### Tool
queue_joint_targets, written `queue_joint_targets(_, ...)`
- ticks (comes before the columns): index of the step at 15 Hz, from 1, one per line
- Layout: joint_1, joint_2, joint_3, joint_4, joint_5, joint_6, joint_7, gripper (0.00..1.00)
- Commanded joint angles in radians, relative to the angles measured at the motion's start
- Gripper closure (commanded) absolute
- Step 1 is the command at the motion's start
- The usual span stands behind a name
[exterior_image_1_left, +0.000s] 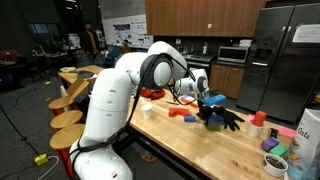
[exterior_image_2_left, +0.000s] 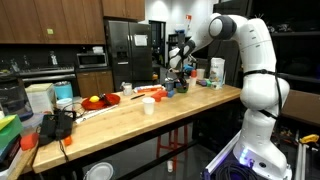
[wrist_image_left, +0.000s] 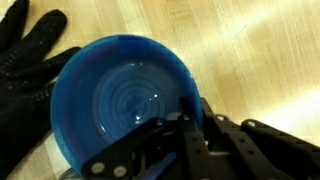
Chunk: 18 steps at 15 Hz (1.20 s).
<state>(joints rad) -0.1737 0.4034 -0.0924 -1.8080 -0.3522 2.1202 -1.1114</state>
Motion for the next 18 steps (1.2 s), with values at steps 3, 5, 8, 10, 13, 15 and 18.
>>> queue_joint_targets(3, 0.0, -0.088, -0.02, -0.054, -0.077, 0.116, 0.006, 0.97)
queue_joint_targets(5, 0.01, -0.132, -0.033, -0.083, -0.142, 0.182, 0.017, 0.97)
queue_joint_targets(8, 0.025, -0.206, -0.047, -0.123, -0.256, 0.242, 0.021, 0.97)
queue_joint_targets(10, 0.033, -0.258, -0.045, -0.152, -0.327, 0.265, 0.031, 0.97)
queue_joint_targets(13, 0.042, -0.346, -0.037, -0.217, -0.435, 0.298, 0.066, 0.97)
queue_joint_targets(15, 0.046, -0.399, -0.033, -0.258, -0.502, 0.315, 0.1, 0.97)
queue_joint_targets(18, 0.053, -0.488, -0.022, -0.334, -0.597, 0.345, 0.171, 0.97)
